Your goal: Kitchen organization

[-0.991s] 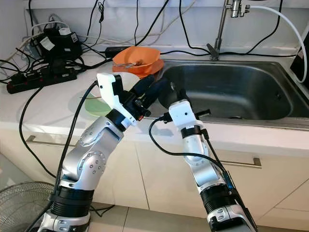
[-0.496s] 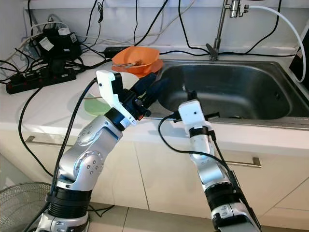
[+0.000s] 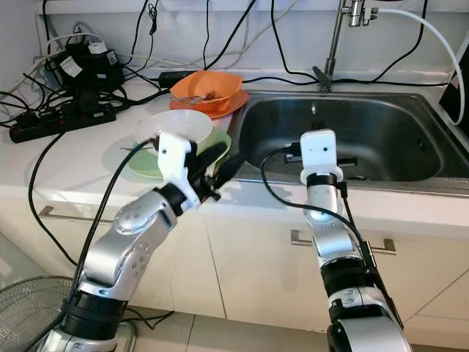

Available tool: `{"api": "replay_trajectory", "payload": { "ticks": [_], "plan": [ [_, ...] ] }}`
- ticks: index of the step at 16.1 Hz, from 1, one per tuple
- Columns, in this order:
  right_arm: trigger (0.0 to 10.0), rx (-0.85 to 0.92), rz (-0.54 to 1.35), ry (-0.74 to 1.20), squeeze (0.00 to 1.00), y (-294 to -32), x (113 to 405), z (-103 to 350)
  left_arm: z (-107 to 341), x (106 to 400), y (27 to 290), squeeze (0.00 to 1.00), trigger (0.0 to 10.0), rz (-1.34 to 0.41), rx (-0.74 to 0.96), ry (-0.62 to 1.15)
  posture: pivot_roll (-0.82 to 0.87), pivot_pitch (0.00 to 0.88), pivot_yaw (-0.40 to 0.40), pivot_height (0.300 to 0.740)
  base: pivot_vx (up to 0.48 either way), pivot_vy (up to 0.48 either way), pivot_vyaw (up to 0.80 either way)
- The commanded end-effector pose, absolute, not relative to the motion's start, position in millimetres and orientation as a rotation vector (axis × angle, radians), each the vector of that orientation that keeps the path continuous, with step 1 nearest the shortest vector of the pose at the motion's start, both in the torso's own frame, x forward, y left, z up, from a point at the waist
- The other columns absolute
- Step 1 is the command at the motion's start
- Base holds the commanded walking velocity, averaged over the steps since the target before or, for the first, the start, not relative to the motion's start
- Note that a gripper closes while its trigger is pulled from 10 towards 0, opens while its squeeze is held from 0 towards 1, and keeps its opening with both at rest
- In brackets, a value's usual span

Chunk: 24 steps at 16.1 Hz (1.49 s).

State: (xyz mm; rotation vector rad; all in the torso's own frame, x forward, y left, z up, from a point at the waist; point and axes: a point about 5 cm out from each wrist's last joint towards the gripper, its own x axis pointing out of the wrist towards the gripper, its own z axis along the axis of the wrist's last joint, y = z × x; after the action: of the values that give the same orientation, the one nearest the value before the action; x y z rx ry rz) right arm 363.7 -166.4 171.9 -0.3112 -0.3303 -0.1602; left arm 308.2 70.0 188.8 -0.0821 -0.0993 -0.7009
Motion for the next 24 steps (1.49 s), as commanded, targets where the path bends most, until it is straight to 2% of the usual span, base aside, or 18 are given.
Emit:
{"api": "replay_trajectory", "payload": {
  "ticks": [1,9,19,20,21,23,24],
  "plan": [
    [10.0,-0.297,-0.16,-0.333,0.0,-167.2,368.2,177.5,179.7,307.0,69.8,0.0,10.0,-0.714,-0.044,-0.069,0.03,0.0,0.082,0.74,0.0,0.0,0.0],
    [10.0,-0.258,-0.057,-0.272,0.0,-143.3,374.0,163.7,157.3,294.7,61.3,0.0,10.0,-0.814,0.003,0.013,0.04,0.0,0.083,0.74,0.0,0.0,0.0],
    [10.0,-0.244,-0.006,-0.194,0.0,-140.4,381.4,154.9,160.9,295.1,55.8,0.0,10.0,-0.811,0.004,-0.002,0.07,0.0,0.067,0.74,0.0,0.0,0.0],
    [10.0,-0.242,-0.001,-0.193,0.13,-139.5,381.7,154.7,160.4,295.1,56.1,0.0,10.0,-0.809,0.004,-0.001,0.07,0.0,0.067,0.74,0.0,0.0,0.0],
    [10.0,-0.241,0.003,-0.191,0.38,-138.7,381.7,154.0,160.1,295.1,56.5,0.0,10.0,-0.805,0.003,0.0,0.07,0.0,0.067,0.74,0.0,0.0,0.0],
    [10.0,-0.243,0.005,-0.185,0.38,-138.6,381.6,152.8,160.7,295.3,56.5,0.0,10.0,-0.799,-0.001,-0.002,0.07,0.0,0.067,0.74,0.0,0.0,0.0],
    [10.0,-0.245,0.006,-0.183,0.49,-138.7,381.6,152.1,160.8,295.3,56.4,0.0,10.0,-0.8,-0.002,-0.002,0.07,0.0,0.067,0.74,0.0,0.0,0.0]
  ]
}}
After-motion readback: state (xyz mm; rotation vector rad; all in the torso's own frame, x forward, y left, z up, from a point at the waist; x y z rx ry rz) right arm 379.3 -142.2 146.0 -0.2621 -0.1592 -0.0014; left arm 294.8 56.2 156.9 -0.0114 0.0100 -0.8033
